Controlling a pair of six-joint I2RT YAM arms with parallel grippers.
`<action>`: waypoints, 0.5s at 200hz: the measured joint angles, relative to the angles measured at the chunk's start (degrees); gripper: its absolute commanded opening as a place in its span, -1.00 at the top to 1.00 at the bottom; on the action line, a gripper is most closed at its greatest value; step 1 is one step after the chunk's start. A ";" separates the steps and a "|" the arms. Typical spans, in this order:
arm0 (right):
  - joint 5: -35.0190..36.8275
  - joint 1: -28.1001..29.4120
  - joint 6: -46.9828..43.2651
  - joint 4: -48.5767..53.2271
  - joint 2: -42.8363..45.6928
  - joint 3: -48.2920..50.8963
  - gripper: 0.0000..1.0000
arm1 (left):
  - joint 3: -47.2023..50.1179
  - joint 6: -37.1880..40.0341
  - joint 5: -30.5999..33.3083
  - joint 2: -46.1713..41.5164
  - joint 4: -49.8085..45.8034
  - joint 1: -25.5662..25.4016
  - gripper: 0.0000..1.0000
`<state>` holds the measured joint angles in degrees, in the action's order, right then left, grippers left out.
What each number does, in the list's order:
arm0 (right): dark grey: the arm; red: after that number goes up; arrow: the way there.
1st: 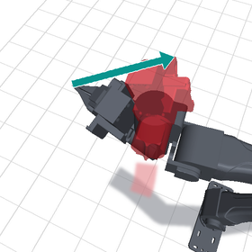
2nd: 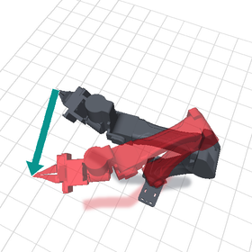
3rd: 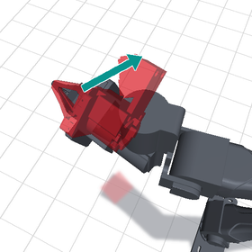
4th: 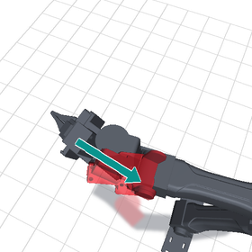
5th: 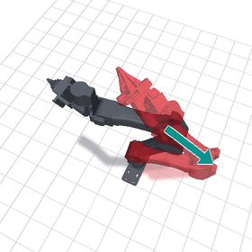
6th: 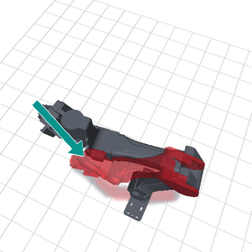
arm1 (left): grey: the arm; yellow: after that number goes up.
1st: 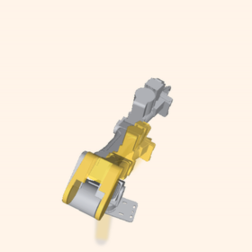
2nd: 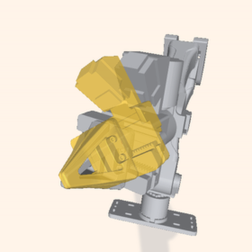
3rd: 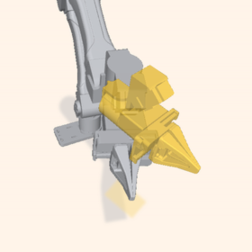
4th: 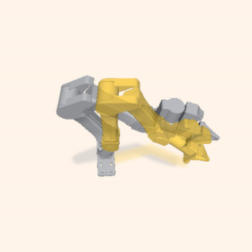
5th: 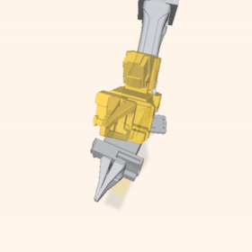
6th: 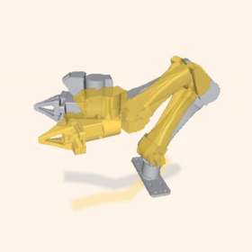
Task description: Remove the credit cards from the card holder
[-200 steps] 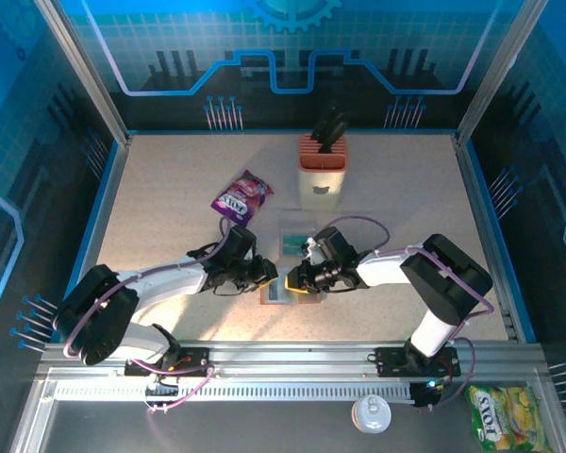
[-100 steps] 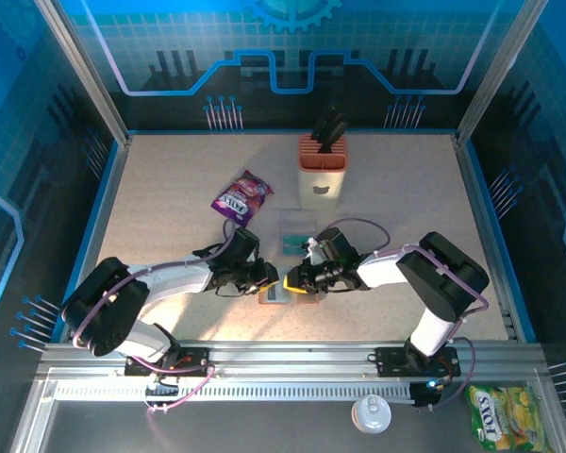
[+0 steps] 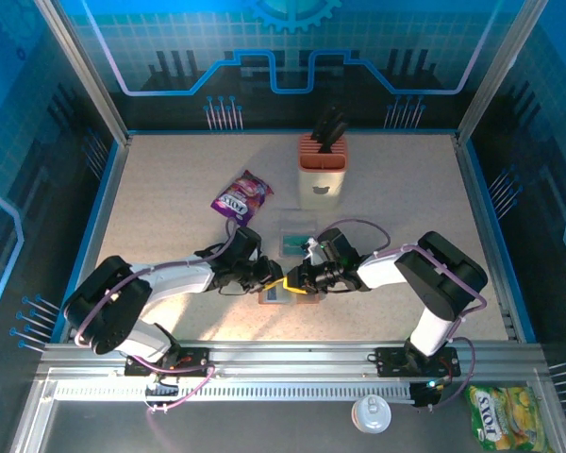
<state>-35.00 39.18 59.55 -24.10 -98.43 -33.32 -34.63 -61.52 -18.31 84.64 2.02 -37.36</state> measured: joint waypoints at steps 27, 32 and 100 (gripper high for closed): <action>0.00 -0.15 0.02 0.11 0.07 0.00 0.57 | -0.02 -0.11 -0.04 0.07 0.13 0.00 0.52; 0.00 -0.17 0.02 0.24 0.17 0.00 0.57 | -0.02 -0.11 -0.04 0.07 0.15 0.00 0.52; 2.40 -1.57 -3.50 10.05 9.03 -0.66 0.46 | -0.94 -0.09 -0.07 0.07 -0.15 -0.04 0.56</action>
<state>-32.60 37.60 56.05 -14.04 -89.41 -33.98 -35.57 -61.60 -18.37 84.71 1.87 -37.41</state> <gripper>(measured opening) 0.266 0.227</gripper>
